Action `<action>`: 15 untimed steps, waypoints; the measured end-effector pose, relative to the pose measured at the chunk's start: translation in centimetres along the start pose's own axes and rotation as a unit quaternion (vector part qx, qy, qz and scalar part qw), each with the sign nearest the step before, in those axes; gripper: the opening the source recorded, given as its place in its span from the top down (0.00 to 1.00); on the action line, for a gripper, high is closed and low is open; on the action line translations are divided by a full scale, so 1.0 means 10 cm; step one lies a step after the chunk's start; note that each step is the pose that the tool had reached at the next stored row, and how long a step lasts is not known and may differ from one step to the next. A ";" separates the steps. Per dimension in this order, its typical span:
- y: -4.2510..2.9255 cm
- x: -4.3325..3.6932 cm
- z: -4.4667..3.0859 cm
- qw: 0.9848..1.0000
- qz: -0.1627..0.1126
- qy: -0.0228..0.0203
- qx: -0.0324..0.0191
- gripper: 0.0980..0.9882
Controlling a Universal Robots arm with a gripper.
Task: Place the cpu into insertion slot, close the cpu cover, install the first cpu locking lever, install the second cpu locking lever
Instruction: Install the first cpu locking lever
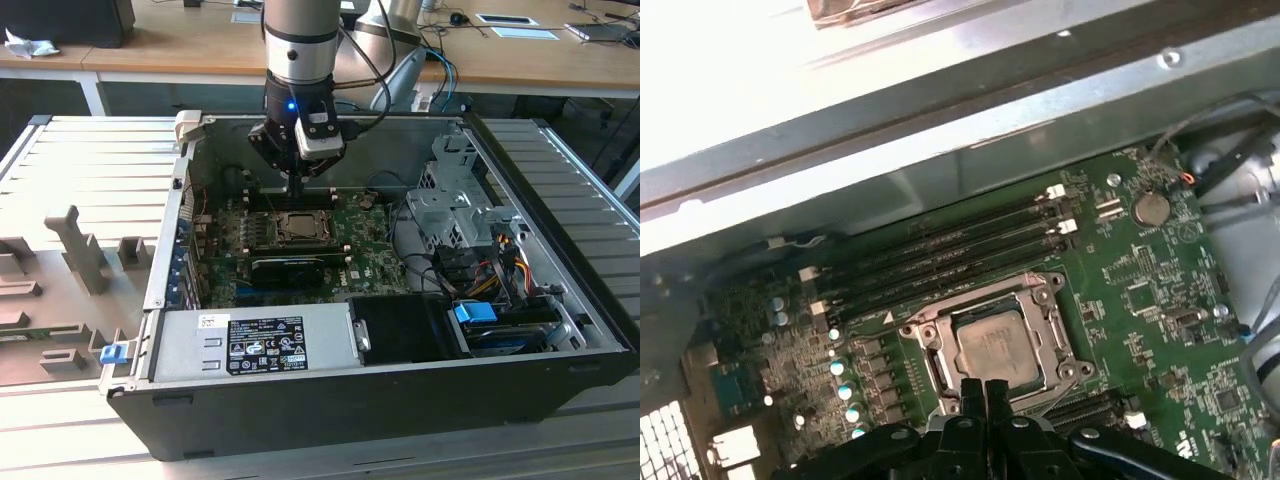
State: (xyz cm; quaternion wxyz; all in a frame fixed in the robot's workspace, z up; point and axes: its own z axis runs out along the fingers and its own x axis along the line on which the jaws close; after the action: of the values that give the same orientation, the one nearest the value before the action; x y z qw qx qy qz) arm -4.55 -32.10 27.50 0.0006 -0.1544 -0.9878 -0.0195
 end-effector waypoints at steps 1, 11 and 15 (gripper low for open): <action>0.000 0.000 0.000 1.000 -0.008 0.000 0.000 0.94; 0.000 0.000 0.000 0.998 -0.059 0.002 0.000 0.94; 0.000 0.000 0.000 0.998 -0.070 0.003 0.001 0.94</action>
State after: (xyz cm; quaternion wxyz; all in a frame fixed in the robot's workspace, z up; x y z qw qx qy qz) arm -4.55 -32.10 27.50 0.0020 -0.0846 -0.9962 -0.0194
